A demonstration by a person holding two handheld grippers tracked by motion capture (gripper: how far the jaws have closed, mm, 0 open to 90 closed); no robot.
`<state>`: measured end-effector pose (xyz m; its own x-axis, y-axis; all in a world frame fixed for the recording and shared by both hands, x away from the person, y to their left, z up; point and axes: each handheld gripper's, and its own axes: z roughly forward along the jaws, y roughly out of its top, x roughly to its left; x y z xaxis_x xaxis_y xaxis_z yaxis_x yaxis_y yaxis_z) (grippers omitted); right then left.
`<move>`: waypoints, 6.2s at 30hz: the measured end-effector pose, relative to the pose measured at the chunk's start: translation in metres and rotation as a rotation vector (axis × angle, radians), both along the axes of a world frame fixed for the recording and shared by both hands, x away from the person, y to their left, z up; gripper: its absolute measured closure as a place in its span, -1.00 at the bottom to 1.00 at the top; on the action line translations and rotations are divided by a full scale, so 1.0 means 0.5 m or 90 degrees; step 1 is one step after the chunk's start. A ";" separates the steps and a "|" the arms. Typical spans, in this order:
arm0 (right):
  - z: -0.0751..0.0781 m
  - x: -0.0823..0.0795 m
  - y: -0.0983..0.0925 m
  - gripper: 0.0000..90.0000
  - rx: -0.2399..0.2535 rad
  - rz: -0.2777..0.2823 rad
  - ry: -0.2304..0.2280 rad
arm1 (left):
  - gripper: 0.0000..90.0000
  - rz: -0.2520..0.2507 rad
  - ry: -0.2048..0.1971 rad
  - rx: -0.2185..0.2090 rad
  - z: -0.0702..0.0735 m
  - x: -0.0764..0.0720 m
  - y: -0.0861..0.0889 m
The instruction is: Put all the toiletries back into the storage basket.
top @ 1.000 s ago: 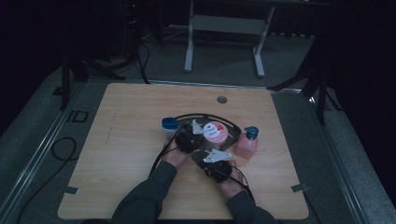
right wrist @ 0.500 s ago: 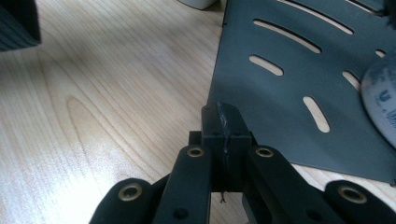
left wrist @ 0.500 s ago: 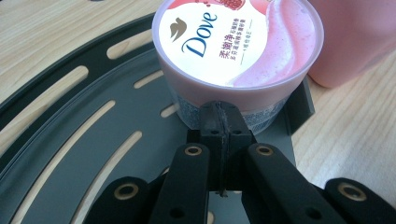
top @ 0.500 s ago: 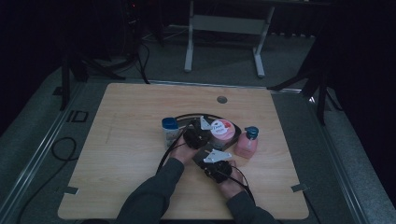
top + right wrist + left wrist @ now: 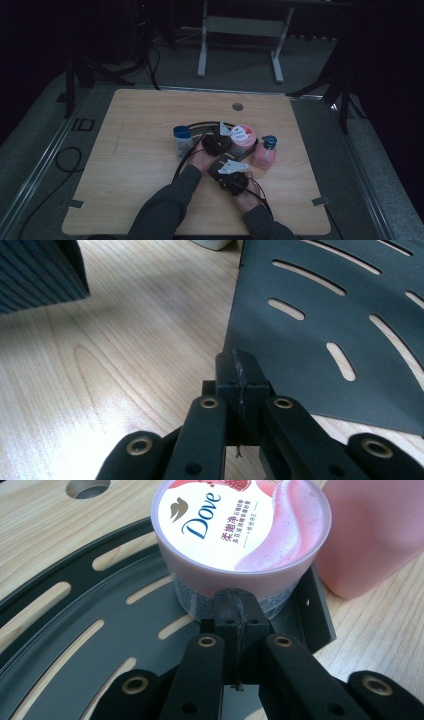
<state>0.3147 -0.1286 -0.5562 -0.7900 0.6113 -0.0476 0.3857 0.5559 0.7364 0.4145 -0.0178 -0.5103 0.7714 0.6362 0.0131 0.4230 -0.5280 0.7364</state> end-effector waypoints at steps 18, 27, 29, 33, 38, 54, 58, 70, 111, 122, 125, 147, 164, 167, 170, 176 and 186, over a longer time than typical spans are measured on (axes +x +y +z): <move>0.000 0.001 -0.001 1.00 0.006 -0.003 0.006 | 0.88 -0.019 0.019 -0.014 -0.006 -0.002 0.007; 0.002 -0.001 -0.001 0.94 0.007 0.011 0.015 | 0.60 -0.020 0.020 -0.024 0.012 -0.026 0.037; 0.000 -0.010 -0.001 0.83 0.007 0.026 0.013 | 0.55 -0.027 0.018 -0.020 0.017 -0.033 0.044; 0.008 -0.020 -0.003 0.66 0.020 0.037 0.009 | 0.51 -0.040 0.015 -0.024 0.030 -0.050 0.054; 0.018 -0.030 -0.020 0.44 0.023 0.031 0.010 | 0.47 -0.059 0.009 -0.028 0.051 -0.071 0.067; 0.058 -0.036 -0.096 0.10 0.038 -0.024 0.030 | 0.38 -0.085 0.004 -0.048 0.050 -0.140 0.140; 0.072 -0.036 -0.118 0.07 0.034 -0.060 0.022 | 0.37 -0.074 0.007 -0.055 0.037 -0.156 0.158; 0.137 -0.038 -0.172 0.16 0.033 -0.110 -0.017 | 0.35 -0.064 0.019 -0.050 0.007 -0.186 0.188; 0.078 -0.054 -0.192 0.09 0.020 -0.099 0.010 | -0.02 0.010 -0.027 -0.066 0.143 -0.170 0.378; 0.074 -0.053 -0.188 0.08 0.013 -0.091 0.013 | -0.13 0.010 -0.033 -0.025 0.184 -0.131 0.378; 0.073 -0.053 -0.187 0.07 0.012 -0.090 0.015 | -0.16 -0.001 -0.022 -0.015 0.192 -0.119 0.376; 0.068 -0.054 -0.185 0.06 0.004 -0.081 0.020 | -0.17 -0.065 0.013 0.093 0.212 -0.055 0.332; 0.065 -0.055 -0.182 0.06 -0.006 -0.073 0.023 | -0.03 -0.103 0.045 0.195 0.203 -0.018 0.280; 0.063 -0.055 -0.179 0.06 -0.011 -0.069 0.022 | 0.00 -0.108 0.057 0.203 0.199 -0.011 0.269; 0.063 -0.056 -0.179 0.06 -0.011 -0.066 0.021 | 0.02 -0.111 0.071 0.216 0.189 -0.004 0.266; 0.063 -0.057 -0.180 0.06 -0.010 -0.067 0.023 | 0.08 -0.116 0.085 0.234 0.175 0.000 0.255; 0.060 -0.058 -0.175 0.06 -0.014 -0.062 0.027 | 0.06 -0.113 0.108 0.261 0.158 0.006 0.249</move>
